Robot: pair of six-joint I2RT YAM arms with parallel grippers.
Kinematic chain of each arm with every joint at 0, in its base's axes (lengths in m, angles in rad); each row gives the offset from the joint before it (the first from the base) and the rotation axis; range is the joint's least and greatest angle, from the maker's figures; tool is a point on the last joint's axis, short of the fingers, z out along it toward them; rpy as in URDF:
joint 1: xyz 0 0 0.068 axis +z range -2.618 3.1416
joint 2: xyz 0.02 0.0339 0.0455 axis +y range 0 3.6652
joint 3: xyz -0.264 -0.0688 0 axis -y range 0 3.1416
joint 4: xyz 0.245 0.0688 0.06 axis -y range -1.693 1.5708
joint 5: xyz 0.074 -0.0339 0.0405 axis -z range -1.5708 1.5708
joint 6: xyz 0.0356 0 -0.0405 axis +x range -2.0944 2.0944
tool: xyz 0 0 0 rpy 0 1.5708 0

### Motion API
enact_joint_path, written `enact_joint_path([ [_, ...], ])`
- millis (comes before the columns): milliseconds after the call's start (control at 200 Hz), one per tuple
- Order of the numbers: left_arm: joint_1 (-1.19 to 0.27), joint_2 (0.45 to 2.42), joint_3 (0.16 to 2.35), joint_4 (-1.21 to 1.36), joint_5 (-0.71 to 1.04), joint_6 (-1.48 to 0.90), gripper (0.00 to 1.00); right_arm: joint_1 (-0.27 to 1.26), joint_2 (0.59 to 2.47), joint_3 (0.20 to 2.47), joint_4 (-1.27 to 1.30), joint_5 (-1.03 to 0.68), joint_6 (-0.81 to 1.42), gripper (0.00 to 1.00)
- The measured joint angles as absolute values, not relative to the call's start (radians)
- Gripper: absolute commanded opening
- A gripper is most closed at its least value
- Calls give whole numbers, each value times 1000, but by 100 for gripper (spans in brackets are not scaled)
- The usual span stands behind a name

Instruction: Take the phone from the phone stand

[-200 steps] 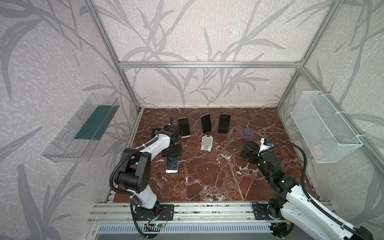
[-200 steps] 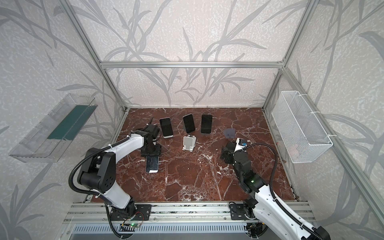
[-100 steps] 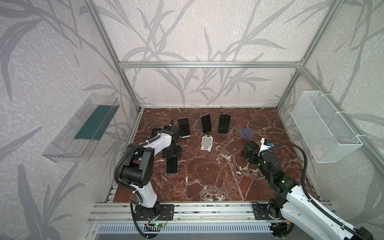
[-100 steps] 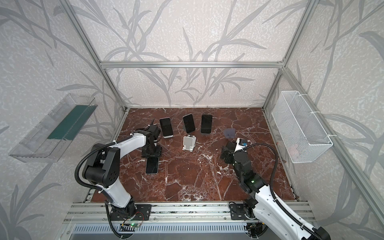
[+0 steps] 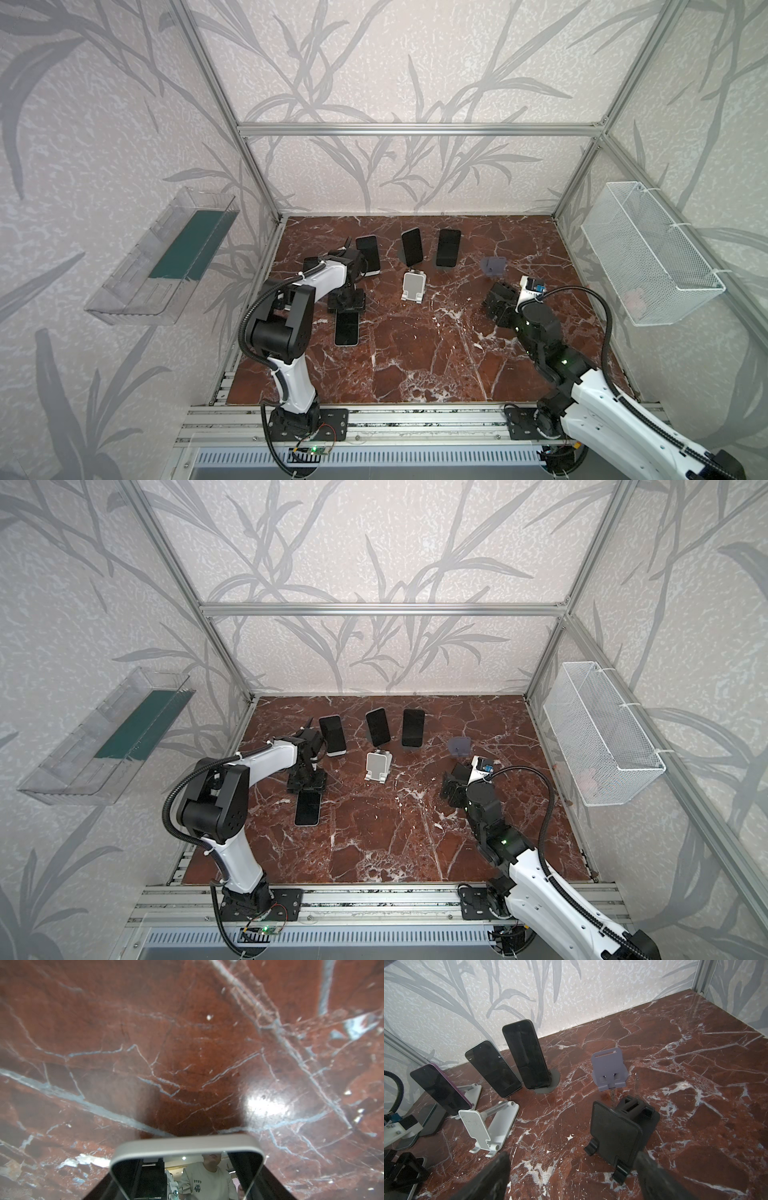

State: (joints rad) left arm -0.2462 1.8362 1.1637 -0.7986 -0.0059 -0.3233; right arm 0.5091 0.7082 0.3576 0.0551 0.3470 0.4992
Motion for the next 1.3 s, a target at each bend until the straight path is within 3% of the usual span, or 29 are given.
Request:
enact_joint_path([
  [990,-241,1877,1224,-803,-17,-319,82,509,706,358,56,332,509,96],
  [1090,-241,1830,1196,-772,-33,-323,82,509,720,358,56,332,513,100],
  [1300,-242,1579,1154,-719,-65,-325,81,509,767,361,56,315,522,99],
])
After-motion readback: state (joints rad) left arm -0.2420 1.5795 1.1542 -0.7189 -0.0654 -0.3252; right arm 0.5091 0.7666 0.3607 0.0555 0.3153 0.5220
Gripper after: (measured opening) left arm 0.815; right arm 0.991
